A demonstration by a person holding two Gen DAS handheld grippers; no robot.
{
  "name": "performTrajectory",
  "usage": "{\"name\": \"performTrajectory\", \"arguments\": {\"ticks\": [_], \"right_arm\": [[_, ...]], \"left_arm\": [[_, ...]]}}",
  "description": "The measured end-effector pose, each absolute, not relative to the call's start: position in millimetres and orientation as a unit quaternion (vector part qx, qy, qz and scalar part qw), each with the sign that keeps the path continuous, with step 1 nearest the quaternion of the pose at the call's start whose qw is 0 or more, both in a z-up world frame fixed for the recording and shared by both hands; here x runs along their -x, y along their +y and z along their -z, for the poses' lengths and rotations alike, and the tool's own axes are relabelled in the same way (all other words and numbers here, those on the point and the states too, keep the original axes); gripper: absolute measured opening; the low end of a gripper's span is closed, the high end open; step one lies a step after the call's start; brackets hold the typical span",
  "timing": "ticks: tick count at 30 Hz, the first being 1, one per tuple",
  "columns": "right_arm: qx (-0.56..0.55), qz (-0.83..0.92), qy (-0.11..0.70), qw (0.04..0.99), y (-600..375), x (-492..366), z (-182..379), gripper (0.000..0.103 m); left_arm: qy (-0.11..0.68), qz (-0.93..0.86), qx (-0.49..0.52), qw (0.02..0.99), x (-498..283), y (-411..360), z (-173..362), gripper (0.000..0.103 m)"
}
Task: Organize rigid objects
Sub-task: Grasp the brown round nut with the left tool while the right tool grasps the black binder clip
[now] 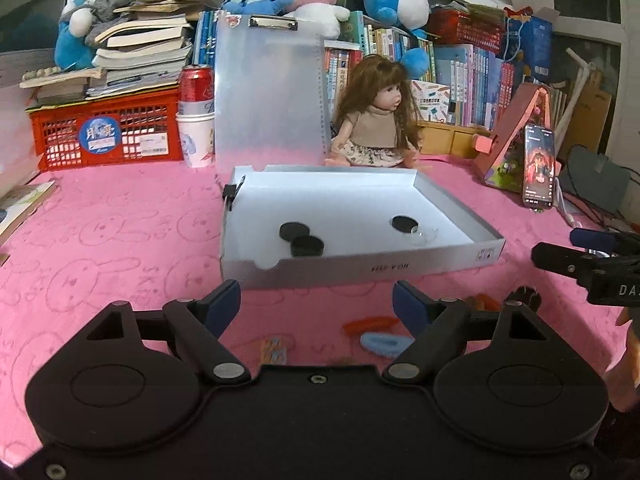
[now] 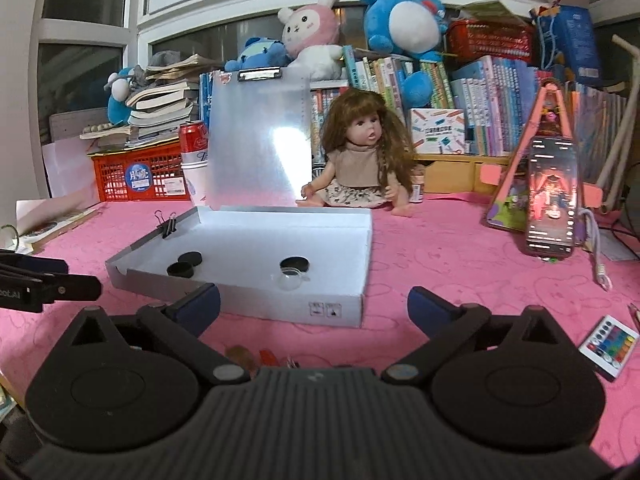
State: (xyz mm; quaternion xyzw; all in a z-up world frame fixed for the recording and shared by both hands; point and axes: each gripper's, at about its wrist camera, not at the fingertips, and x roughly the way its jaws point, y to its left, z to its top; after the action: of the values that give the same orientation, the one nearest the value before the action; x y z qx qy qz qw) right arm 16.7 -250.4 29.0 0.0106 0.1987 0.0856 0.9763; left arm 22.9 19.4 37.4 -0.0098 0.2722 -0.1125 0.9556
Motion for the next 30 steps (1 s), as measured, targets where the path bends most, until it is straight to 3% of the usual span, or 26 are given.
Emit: {"name": "performTrajectory", "arguments": {"ticks": [23, 27, 30], "right_arm": [[-0.020, -0.068, 0.219, 0.973, -261, 8, 2, 0.101], [-0.014, -0.066, 0.220, 0.973, -260, 12, 6, 0.095], [-0.016, -0.064, 0.218, 0.974, -261, 14, 6, 0.091]], "left_arm": [[0.271, 0.069, 0.011, 0.960, 9, 40, -7, 0.082], [0.269, 0.068, 0.007, 0.961, 13, 40, -7, 0.081], [0.270, 0.071, 0.006, 0.960, 14, 40, -6, 0.075]]}}
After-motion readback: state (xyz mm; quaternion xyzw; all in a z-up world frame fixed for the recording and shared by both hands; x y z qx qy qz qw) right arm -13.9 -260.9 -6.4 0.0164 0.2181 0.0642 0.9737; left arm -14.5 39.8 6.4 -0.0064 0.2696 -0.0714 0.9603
